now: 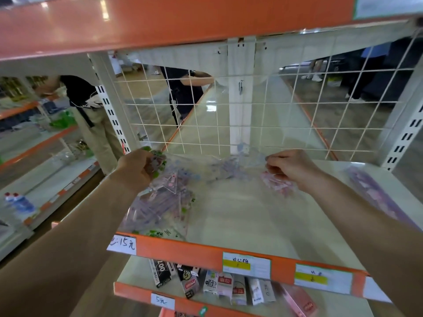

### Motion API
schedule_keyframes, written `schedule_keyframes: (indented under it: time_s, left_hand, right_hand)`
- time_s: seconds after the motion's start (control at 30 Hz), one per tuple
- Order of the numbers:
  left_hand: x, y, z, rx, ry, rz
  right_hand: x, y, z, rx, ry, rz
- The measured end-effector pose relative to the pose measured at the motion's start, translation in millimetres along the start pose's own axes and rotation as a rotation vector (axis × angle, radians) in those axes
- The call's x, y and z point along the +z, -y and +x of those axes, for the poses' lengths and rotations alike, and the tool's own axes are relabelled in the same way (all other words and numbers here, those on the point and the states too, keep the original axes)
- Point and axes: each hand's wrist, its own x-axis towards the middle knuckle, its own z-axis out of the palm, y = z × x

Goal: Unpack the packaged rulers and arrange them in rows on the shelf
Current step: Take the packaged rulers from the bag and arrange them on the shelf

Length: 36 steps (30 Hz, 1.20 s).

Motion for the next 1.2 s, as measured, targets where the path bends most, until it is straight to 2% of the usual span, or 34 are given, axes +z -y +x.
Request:
schedule_keyframes:
  time_s: [0.13,0.3,0.43,0.53,0.7,0.93,1.07,1.2]
  left_hand:
    - [-8,4,-2,-0.022,0.073,0.011]
    - [-11,4,-9,-0.053,0.146,-0.004]
    - [0,3,-24,-0.085,0.267,-0.078]
    - [17,10,-32,-0.121,0.404,-0.021]
    - [47,18,-40,-0.135,0.486,0.008]
    - [80,30,-44,-0.147,0.457,0.037]
    - [95,37,-38,-0.122,0.304,0.076]
    - [103,34,-30,-0.103,0.254,0.077]
  right_hand:
    - [16,-2,-1,0.033,0.06,0.001]
    - [29,2,0,0.0,0.038,-0.041]
    - [38,9,-4,0.0,0.08,0.055]
    - [42,15,-13,-0.018,0.161,0.082]
    - [33,22,-23,-0.035,0.155,0.159]
    - [-8,23,-25,-0.048,0.079,0.271]
    - [-25,17,-26,-0.052,0.016,0.288]
    - [-49,5,-24,-0.036,-0.108,0.329]
